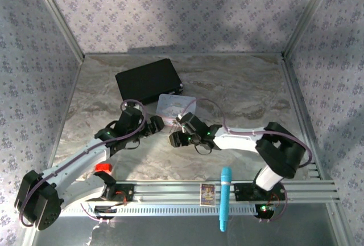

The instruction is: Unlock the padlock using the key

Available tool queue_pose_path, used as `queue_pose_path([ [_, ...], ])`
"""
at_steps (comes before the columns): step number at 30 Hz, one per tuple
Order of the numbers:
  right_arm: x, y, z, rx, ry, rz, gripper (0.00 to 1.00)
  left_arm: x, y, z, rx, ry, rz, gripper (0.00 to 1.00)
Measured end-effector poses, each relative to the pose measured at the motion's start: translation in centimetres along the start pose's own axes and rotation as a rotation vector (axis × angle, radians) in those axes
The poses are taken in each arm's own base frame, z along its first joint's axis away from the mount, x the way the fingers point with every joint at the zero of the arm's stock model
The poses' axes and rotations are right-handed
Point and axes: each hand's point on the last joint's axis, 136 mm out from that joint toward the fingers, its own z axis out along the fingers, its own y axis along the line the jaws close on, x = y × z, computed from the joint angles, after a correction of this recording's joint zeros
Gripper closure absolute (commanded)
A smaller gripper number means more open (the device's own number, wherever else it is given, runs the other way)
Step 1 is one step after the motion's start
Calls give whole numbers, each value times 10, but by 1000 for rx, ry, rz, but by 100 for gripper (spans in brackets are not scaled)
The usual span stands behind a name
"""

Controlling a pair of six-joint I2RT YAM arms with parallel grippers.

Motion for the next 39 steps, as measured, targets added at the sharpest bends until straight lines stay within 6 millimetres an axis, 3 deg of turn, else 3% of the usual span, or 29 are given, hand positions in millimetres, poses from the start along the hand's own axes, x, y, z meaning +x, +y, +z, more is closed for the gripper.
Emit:
queue_pose_path([
  [6,-3,8,24,23,24,-18,47,9,12,4,-24,17,-22,0],
  [13,1,1,36,109,49,-34,56,8,12,4,-24,16,-23,0],
  [21,2,-6,38,148,43,-14,73,8,12,4,-24,15,-26,0],
  [30,5,-11,25,11,-19,97,92,7,13,4,-30,9,-22,0],
  [34,10,-21,18,-61,-28,165,94,5,10,4,-74,-11,102,0],
  [39,12,-31,8,-134,-34,212,95,-13,-29,4,-146,-51,445,2],
])
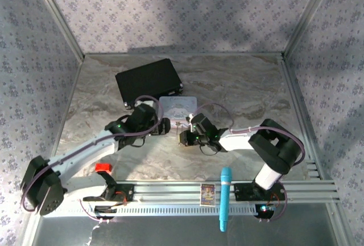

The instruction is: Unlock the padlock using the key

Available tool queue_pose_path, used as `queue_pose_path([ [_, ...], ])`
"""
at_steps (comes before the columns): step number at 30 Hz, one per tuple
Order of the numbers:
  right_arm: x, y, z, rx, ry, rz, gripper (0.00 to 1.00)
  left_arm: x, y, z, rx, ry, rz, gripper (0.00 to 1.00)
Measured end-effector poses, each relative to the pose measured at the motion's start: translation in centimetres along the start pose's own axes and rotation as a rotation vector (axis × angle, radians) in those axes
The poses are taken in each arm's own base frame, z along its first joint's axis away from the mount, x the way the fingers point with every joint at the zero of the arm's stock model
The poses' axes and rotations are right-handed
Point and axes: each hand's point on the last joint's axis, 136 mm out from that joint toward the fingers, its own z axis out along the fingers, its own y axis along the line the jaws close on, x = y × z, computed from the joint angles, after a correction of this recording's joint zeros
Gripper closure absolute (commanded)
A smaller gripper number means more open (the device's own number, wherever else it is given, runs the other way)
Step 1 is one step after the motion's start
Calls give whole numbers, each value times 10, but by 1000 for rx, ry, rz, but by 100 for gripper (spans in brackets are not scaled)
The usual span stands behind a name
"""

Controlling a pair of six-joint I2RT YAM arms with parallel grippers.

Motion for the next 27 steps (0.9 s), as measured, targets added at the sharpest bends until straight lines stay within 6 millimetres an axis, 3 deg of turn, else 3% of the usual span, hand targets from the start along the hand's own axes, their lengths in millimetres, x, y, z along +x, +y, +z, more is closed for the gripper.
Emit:
queue_pose_path([
  [4,0,-6,-11,-45,11,30,98,-29,-34,6,-31,-34,313,2],
  [6,-2,-8,-14,-76,8,44,99,-28,-51,17,-33,-19,480,4],
  [9,-5,-10,-19,-125,-7,58,99,-10,-64,40,-41,43,682,15],
  [13,-8,-12,-21,-152,-28,79,99,12,-58,65,-70,133,837,31],
  [15,-8,-12,-22,-159,-37,85,99,16,-54,69,-80,150,883,34],
  [22,-12,-11,-22,-177,-63,113,100,9,-50,84,-144,128,985,53],
  [27,-21,-10,-21,-195,-123,158,100,0,-53,93,-188,88,1005,60],
])
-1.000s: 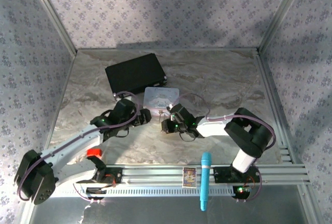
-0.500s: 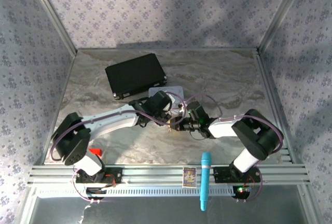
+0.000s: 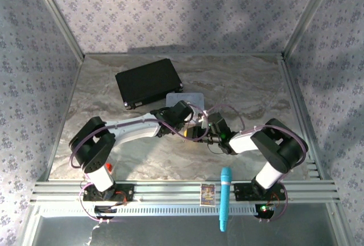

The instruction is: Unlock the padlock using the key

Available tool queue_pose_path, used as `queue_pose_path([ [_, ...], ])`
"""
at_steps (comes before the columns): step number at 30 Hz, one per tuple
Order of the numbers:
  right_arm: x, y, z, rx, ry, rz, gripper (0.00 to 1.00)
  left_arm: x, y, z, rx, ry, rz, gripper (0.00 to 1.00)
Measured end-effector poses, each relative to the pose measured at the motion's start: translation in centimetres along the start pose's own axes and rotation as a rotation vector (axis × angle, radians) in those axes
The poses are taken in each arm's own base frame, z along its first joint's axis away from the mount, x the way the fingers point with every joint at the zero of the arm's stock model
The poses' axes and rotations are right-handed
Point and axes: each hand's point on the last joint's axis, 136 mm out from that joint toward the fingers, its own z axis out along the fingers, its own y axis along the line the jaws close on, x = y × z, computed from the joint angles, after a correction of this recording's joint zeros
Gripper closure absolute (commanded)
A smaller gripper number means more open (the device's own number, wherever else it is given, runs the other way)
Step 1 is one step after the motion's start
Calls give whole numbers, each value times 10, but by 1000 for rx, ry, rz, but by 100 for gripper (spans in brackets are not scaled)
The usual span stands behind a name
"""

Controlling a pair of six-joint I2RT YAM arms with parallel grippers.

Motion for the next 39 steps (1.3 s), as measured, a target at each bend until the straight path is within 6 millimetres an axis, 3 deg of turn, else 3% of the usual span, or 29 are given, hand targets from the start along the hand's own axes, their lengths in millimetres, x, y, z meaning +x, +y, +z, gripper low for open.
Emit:
queue_pose_path([
  [5,-7,3,9,-8,-80,45,100,-4,0,2,-18,-13,3,62],
  [10,-11,-14,14,25,-149,131,100,-8,-2,5,-40,-20,16,62],
  [30,-31,-32,4,29,-231,228,100,-18,-8,9,-68,-26,43,63],
  [39,-41,-30,2,21,-255,283,100,-21,-10,9,-69,-37,48,64],
])
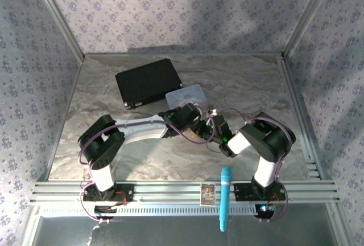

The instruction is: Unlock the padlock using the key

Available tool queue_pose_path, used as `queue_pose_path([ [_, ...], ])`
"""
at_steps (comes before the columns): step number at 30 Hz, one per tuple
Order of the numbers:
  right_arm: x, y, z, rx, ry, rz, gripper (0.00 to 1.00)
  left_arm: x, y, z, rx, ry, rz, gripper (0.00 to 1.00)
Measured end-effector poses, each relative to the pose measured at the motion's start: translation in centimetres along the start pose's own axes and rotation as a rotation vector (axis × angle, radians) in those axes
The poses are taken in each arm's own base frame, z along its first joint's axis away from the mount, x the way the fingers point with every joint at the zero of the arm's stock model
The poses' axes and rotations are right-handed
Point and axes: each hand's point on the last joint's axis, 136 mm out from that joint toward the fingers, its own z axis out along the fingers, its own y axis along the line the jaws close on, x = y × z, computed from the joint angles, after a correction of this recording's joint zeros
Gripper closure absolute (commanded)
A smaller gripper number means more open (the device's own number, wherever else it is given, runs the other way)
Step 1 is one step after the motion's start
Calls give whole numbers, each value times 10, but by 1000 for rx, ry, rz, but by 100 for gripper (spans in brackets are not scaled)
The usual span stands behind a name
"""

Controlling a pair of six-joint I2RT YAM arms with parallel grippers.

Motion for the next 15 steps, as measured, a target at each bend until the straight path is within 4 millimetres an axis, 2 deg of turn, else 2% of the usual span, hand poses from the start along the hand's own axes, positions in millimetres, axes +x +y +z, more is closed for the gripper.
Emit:
queue_pose_path([
  [5,-10,-3,-2,3,-17,12,100,-2,-2,-1,5,-10,-1,65],
  [10,-32,-1,-5,-1,-66,25,100,-4,-5,-1,8,-15,4,65],
  [15,-39,-5,-5,1,-80,60,100,-5,-5,-1,5,-15,6,65],
])
